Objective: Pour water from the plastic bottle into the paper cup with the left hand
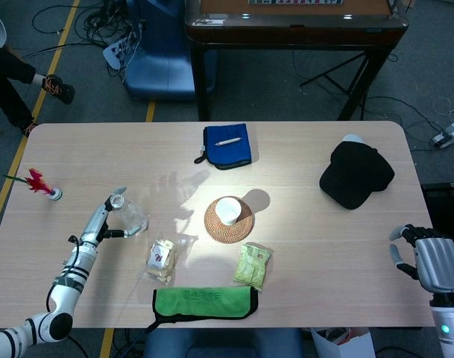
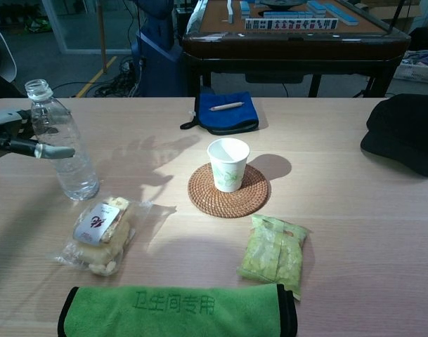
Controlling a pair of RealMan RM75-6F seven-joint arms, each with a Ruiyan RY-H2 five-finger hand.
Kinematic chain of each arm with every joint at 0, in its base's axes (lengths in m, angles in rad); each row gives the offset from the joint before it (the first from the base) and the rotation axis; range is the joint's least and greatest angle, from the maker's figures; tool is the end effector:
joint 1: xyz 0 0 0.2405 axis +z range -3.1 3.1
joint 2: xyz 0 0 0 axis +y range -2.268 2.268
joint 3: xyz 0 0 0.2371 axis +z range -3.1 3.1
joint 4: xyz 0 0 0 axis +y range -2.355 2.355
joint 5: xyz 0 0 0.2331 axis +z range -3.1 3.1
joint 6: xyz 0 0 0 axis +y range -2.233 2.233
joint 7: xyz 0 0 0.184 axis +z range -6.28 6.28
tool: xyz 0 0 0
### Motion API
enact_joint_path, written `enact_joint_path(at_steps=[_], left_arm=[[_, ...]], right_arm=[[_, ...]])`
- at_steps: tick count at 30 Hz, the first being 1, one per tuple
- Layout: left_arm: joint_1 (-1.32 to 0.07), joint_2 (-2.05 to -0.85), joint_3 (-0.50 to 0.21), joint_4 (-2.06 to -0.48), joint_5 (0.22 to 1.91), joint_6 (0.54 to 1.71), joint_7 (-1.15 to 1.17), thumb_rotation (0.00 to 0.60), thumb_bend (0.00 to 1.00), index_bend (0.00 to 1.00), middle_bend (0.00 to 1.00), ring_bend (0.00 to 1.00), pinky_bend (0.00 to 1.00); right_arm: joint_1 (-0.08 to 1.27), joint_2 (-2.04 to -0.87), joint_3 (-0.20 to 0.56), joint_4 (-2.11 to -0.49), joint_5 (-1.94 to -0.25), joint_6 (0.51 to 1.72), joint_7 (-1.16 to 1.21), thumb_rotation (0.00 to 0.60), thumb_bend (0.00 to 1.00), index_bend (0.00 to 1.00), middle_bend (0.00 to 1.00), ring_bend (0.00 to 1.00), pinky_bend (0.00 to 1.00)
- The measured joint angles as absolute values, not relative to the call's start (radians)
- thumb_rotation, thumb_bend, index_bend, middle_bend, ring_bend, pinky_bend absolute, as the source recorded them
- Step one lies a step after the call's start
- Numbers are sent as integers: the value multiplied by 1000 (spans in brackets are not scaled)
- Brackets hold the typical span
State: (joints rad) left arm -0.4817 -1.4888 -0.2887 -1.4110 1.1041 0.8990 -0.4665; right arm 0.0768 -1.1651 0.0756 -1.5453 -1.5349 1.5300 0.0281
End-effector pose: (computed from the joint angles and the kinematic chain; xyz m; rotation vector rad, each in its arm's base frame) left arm -0.2342 0.3685 -0.0118 -1.1421 -1.7585 -1.2609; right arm -0.3023 -0.2252 0.1316 1.3631 -0.8483 0.9694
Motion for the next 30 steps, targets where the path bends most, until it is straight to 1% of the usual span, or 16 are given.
enact_joint_path(at_steps=[6, 18, 24, 30], left_arm=[[-493, -1530, -288, -1372, 1119, 909, -481, 600, 91, 0, 0, 0, 89], [-501, -1586, -300, -1328, 1121, 933, -509, 600, 91, 0, 0, 0, 89], [-505, -1612, -304, -1302, 1114, 933, -519, 600, 91, 64, 0, 0, 89], [-509, -1621, -306, -1297, 1107, 925, -517, 600, 89, 66, 0, 0, 89]], right_arm=[[76, -1164, 76, -1545, -1535, 1531, 32, 600, 439, 521, 480, 501, 500], [75, -1162, 75, -1546, -1536, 1531, 39, 600, 439, 521, 480, 501, 500], [75, -1161, 76, -1546, -1534, 1531, 41, 600, 439, 521, 480, 501, 500], [75, -1160, 76, -1545, -1533, 1529, 43, 600, 439, 521, 480, 501, 500]])
